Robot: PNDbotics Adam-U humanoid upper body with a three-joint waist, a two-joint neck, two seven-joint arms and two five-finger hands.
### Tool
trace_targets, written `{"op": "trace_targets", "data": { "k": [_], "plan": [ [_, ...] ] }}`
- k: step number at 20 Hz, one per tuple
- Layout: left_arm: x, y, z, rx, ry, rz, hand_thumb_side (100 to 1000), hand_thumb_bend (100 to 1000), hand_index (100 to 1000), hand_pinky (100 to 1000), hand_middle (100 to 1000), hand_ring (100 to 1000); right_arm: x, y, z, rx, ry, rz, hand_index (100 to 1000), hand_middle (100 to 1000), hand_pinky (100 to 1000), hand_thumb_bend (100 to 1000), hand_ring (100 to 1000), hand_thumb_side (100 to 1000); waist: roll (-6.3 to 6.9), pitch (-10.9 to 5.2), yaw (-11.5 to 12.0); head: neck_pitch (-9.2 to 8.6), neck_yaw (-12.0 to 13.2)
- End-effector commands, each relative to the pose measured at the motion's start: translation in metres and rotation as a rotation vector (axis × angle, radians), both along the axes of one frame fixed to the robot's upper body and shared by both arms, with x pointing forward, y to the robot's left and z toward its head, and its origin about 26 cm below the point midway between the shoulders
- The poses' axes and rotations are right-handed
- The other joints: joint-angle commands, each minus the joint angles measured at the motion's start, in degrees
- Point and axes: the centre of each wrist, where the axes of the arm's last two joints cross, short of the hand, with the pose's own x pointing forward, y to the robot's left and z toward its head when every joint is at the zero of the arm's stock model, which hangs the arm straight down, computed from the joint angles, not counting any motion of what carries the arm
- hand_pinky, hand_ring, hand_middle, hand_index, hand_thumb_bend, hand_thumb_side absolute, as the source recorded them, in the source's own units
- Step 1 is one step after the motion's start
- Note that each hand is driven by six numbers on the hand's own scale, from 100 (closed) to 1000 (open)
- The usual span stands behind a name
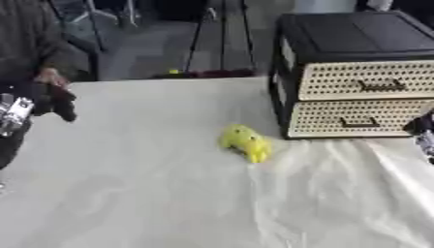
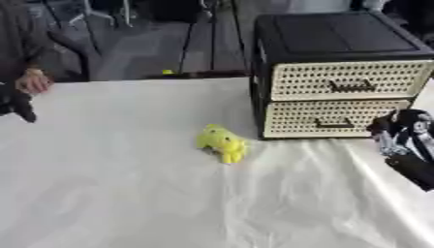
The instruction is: Pick up objects from table and place into drawer.
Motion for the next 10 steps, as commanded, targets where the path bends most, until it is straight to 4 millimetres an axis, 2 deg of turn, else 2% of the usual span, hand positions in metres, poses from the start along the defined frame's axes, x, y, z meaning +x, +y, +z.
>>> {"op": "trace_targets", "data": {
  "k": [1, 4, 6, 9, 10],
  "plan": [
    [0.0, 0.003, 0.008, 0.026, -0.019, 0.002, 953, 111, 640, 511, 477, 493, 0.002, -0.005, 0.011, -0.025, -0.024, -0.009, 612, 432, 233, 100, 396, 923, -0.08, -0.47, 0.1, -0.13, 0.1],
    [0.0, 0.003, 0.008, 0.026, -0.018, 0.002, 952, 113, 640, 511, 477, 493, 0.004, -0.008, 0.008, -0.024, -0.012, -0.021, 606, 389, 189, 100, 353, 921, -0.13, -0.56, 0.1, -0.26, -0.1],
    [0.0, 0.003, 0.008, 0.026, -0.018, 0.004, 953, 111, 640, 511, 477, 493, 0.006, -0.011, 0.007, -0.035, -0.003, -0.036, 604, 310, 105, 100, 271, 918, -0.1, -0.57, 0.1, -0.59, -0.1],
    [0.0, 0.002, 0.008, 0.029, -0.018, -0.001, 953, 111, 640, 511, 477, 494, 0.013, -0.014, 0.008, -0.074, 0.014, -0.045, 592, 208, 100, 100, 159, 918, -0.1, -0.59, 0.2, -0.17, -0.1],
    [0.0, 0.002, 0.008, 0.029, -0.017, -0.002, 953, 111, 640, 511, 477, 494, 0.016, -0.014, 0.008, -0.09, 0.02, -0.045, 592, 204, 100, 100, 155, 918, -0.08, -0.61, 0.2, -0.18, -0.1]
  ]
}}
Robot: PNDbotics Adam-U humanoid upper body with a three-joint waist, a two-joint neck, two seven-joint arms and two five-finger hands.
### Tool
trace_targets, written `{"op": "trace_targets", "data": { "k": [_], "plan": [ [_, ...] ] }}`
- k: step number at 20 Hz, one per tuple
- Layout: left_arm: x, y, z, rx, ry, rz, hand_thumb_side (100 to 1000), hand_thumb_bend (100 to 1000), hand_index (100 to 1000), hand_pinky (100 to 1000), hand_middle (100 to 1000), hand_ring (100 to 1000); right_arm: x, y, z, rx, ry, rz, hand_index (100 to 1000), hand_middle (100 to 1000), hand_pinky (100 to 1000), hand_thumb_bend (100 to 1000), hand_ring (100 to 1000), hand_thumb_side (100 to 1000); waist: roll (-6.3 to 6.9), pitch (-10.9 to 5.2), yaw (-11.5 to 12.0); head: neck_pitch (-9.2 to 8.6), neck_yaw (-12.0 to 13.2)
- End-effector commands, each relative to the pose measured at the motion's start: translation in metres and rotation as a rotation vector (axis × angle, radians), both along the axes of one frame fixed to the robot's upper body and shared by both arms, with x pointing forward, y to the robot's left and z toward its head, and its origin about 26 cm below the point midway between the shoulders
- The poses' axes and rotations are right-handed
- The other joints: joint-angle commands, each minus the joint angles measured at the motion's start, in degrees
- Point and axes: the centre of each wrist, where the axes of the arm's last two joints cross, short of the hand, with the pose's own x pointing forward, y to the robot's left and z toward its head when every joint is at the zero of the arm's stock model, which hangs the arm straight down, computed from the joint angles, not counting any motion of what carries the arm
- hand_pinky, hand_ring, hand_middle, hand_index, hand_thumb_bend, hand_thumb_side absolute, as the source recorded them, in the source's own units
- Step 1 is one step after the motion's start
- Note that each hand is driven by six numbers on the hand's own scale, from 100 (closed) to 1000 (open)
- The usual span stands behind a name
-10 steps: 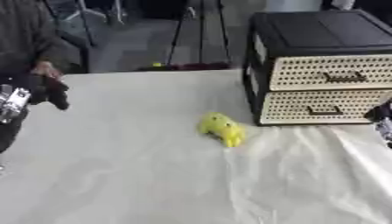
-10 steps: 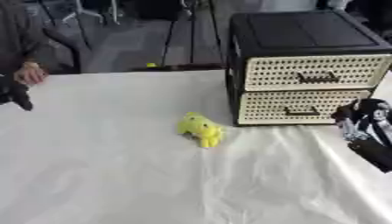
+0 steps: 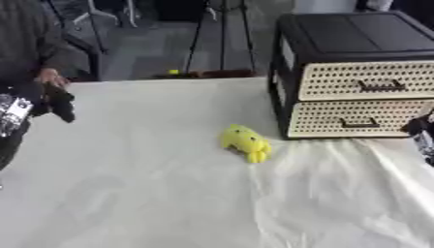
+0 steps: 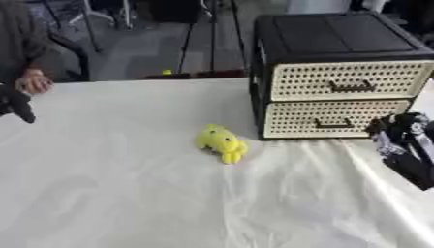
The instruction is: Pick up objects from table and place into drawer.
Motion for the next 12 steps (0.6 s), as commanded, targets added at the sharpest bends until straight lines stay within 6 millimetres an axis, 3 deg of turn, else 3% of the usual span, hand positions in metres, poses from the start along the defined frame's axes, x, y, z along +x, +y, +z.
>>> {"op": "trace_targets", "data": {
  "k": [1, 6, 12],
  "plan": [
    [0.0, 0.002, 0.007, 0.029, -0.015, 0.0, 954, 109, 640, 511, 477, 494, 0.009, -0.008, 0.014, -0.083, -0.004, -0.011, 596, 180, 100, 100, 130, 920, -0.04, -0.6, 0.1, -0.14, 0.0],
    [0.0, 0.002, 0.006, 0.029, -0.012, -0.002, 954, 109, 640, 511, 477, 494, 0.033, -0.012, 0.023, -0.167, 0.026, -0.001, 603, 165, 100, 100, 118, 920, 0.06, -0.72, 0.4, 0.13, -0.2],
    [0.0, 0.001, 0.006, 0.03, -0.011, -0.009, 954, 109, 640, 511, 478, 494, 0.062, -0.019, 0.02, -0.247, 0.094, -0.007, 615, 166, 100, 100, 124, 927, 0.21, -0.69, 0.8, 0.43, -0.4]
  ]
}}
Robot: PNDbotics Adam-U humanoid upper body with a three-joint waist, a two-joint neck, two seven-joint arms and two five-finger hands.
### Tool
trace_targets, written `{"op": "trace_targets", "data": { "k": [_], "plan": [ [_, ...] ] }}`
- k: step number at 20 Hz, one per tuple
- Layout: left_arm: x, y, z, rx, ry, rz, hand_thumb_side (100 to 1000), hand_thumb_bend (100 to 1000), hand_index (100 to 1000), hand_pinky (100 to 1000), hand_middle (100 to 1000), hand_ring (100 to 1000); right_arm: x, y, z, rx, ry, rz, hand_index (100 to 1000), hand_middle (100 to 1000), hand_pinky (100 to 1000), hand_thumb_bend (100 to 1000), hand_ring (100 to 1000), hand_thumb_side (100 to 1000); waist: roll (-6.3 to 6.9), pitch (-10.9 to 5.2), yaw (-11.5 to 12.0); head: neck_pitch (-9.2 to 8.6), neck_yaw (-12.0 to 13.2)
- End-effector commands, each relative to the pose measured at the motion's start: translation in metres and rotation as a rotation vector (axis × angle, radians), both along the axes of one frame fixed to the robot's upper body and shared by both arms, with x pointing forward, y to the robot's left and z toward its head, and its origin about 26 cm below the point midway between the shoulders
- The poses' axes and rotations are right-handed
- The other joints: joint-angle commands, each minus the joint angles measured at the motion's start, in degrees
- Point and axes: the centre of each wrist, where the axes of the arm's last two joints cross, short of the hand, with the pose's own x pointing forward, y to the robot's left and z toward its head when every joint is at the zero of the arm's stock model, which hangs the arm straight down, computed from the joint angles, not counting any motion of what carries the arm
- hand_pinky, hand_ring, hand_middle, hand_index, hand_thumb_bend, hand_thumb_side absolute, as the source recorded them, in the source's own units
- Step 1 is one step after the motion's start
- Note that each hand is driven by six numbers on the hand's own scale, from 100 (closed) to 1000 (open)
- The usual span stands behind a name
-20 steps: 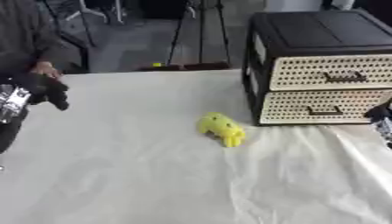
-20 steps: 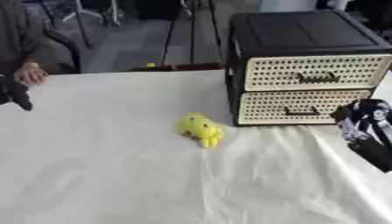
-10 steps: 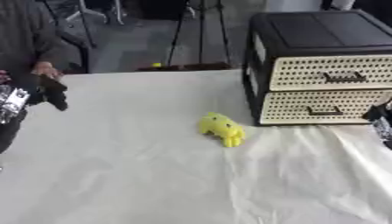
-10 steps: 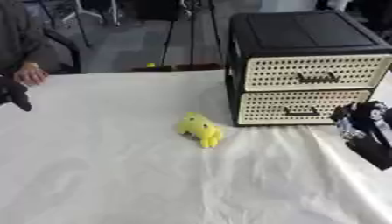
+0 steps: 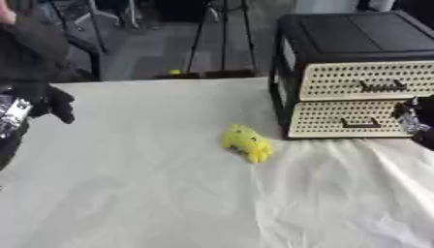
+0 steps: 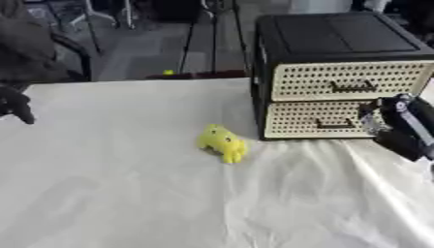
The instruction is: Pick up objects from table and place into drawer.
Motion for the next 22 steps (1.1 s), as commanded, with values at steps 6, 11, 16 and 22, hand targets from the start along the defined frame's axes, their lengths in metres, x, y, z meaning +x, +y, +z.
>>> {"op": "trace_targets", "data": {
  "k": [6, 11, 16, 22],
  "plan": [
    [0.001, 0.0, 0.007, 0.023, -0.019, -0.012, 954, 109, 640, 510, 478, 494, 0.03, -0.015, -0.006, -0.094, 0.072, -0.035, 622, 171, 100, 100, 128, 932, 0.1, -0.51, 0.6, 0.02, -0.3],
    [0.002, -0.001, 0.007, 0.02, -0.019, -0.016, 955, 108, 640, 511, 478, 495, 0.042, -0.011, -0.015, -0.111, 0.105, -0.05, 625, 170, 100, 100, 127, 936, 0.25, -0.4, 1.1, -0.06, -0.5],
    [0.002, -0.002, 0.008, 0.017, -0.021, -0.021, 956, 107, 640, 511, 478, 495, 0.05, -0.006, -0.019, -0.115, 0.113, -0.063, 624, 169, 100, 100, 125, 937, 0.43, -0.26, 1.6, -0.23, -0.6],
    [0.003, -0.004, 0.008, 0.013, -0.023, -0.028, 955, 108, 640, 511, 478, 496, 0.055, 0.002, -0.025, -0.128, 0.128, -0.053, 629, 168, 100, 100, 124, 940, 0.59, -0.18, 2.1, -0.35, -0.9]
  ]
}}
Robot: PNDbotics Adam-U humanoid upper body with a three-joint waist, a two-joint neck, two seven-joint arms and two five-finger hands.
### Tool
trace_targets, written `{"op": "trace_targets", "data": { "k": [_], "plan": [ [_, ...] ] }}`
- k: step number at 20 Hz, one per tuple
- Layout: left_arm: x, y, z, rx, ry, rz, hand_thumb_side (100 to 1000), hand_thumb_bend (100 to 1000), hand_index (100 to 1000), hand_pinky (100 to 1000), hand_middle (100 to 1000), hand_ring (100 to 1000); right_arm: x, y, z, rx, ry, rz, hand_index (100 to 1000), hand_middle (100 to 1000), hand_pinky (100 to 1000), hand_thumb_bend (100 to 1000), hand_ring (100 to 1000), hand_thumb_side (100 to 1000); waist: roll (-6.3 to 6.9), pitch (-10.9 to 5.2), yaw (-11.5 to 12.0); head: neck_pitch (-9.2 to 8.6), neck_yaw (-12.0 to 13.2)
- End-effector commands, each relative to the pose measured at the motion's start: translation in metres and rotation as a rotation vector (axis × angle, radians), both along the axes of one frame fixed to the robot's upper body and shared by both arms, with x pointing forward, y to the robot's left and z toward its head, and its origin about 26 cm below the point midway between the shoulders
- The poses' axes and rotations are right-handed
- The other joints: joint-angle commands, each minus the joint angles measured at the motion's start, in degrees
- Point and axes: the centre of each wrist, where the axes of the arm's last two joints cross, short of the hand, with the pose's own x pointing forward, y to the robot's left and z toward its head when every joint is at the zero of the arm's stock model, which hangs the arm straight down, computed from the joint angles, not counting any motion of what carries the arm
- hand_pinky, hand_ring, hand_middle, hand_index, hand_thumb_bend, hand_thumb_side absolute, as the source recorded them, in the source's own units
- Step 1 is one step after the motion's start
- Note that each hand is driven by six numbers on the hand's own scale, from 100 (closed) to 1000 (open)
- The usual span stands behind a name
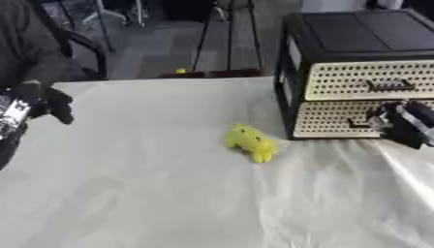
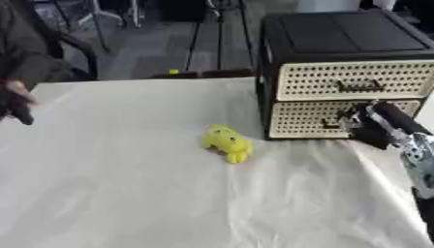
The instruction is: Pick up objects from table and place into drawer.
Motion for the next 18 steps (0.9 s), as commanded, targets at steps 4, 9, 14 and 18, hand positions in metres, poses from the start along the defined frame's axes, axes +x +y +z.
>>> {"op": "trace_targets", "data": {
  "k": [4, 9, 14, 18],
  "plan": [
    [0.001, 0.0, 0.008, 0.014, -0.021, -0.013, 956, 107, 640, 511, 478, 496, 0.008, 0.0, 0.015, -0.04, -0.033, -0.004, 648, 166, 100, 100, 123, 938, 0.21, -0.34, 0.7, -0.43, -0.3],
    [0.001, -0.001, 0.007, 0.013, -0.02, -0.014, 957, 107, 640, 511, 478, 495, 0.01, -0.003, 0.018, -0.086, -0.049, -0.036, 669, 163, 100, 100, 121, 937, 0.29, -0.29, 1.0, -0.42, -0.4],
    [0.001, -0.001, 0.007, 0.013, -0.02, -0.014, 957, 107, 640, 511, 478, 495, 0.009, -0.009, 0.019, -0.141, -0.054, -0.08, 680, 155, 100, 100, 116, 943, 0.29, -0.31, 0.9, -0.43, -0.4],
    [0.001, 0.0, 0.006, 0.012, -0.018, -0.013, 957, 106, 640, 511, 478, 496, 0.006, -0.015, 0.014, -0.226, -0.018, -0.096, 690, 144, 100, 100, 109, 955, 0.28, -0.33, 0.7, -0.41, -0.2]
  ]
}}
